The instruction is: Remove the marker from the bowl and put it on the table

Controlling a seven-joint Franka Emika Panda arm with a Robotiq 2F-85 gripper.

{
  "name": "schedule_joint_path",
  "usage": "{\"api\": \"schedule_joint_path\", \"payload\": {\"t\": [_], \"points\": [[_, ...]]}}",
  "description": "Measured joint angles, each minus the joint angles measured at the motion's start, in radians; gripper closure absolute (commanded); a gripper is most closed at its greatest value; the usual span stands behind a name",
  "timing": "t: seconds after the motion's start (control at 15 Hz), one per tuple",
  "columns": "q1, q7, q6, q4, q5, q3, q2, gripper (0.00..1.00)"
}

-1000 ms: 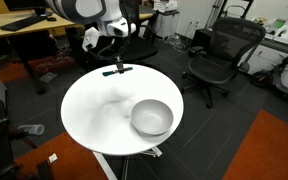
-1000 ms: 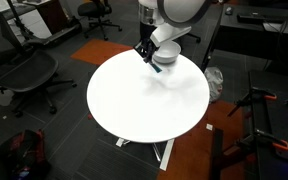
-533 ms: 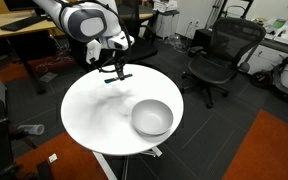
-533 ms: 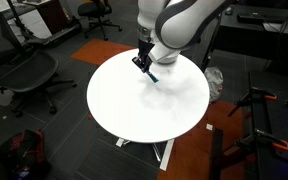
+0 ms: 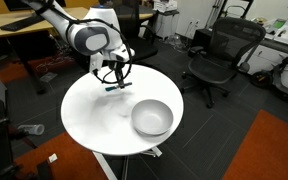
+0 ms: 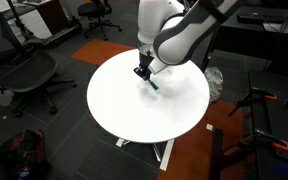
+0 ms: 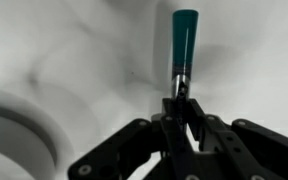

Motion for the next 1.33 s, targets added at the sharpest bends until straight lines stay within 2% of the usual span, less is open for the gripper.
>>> {"api": "schedule_joint_path", "payload": {"t": [0.07, 0.53, 0.8, 1.33], "points": [[0.0, 0.0, 0.0, 0.005, 0.001, 0.0, 0.007, 0.54], [0.023, 0.0, 0.001, 0.02, 0.0, -0.027, 0.012, 0.03], [0.049, 0.0, 0.001, 0.018, -0.007, -0.05, -0.042, 0.0], [0.06, -0.003, -0.02, -0.061, -0.07, -0.069, -0.256, 0.0]]}}
